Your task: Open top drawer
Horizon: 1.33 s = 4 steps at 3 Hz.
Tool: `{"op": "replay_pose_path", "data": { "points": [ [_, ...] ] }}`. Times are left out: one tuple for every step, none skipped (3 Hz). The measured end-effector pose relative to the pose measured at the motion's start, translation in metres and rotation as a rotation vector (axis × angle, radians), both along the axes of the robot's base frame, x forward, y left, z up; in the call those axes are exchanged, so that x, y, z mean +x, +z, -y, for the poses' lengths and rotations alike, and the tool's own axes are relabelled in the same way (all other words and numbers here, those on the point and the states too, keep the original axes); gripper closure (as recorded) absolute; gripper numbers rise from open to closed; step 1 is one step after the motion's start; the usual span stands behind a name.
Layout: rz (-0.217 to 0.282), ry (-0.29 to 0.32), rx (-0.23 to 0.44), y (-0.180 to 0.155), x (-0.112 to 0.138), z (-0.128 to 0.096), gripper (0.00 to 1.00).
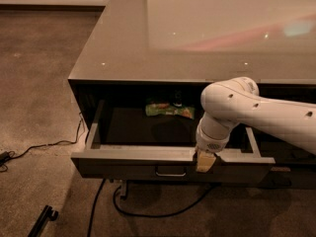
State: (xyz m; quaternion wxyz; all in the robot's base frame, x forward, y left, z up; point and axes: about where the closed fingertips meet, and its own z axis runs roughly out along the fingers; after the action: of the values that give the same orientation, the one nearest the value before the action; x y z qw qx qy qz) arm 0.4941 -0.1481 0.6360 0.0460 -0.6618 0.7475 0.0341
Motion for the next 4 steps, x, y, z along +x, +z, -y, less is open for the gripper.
{"op": "replay_pose_path", "data": {
  "points": [
    [0.000,0.000,0.000,0.000,0.000,0.000,0.13],
    [0.000,0.000,0.000,0.000,0.000,0.000,0.00],
    [0.016,0.014,0.015,0.000,-0.010,0.001,0.00],
    [0.026,0.014,0.010,-0.002,-0.026,0.007,0.00]
  ]
}}
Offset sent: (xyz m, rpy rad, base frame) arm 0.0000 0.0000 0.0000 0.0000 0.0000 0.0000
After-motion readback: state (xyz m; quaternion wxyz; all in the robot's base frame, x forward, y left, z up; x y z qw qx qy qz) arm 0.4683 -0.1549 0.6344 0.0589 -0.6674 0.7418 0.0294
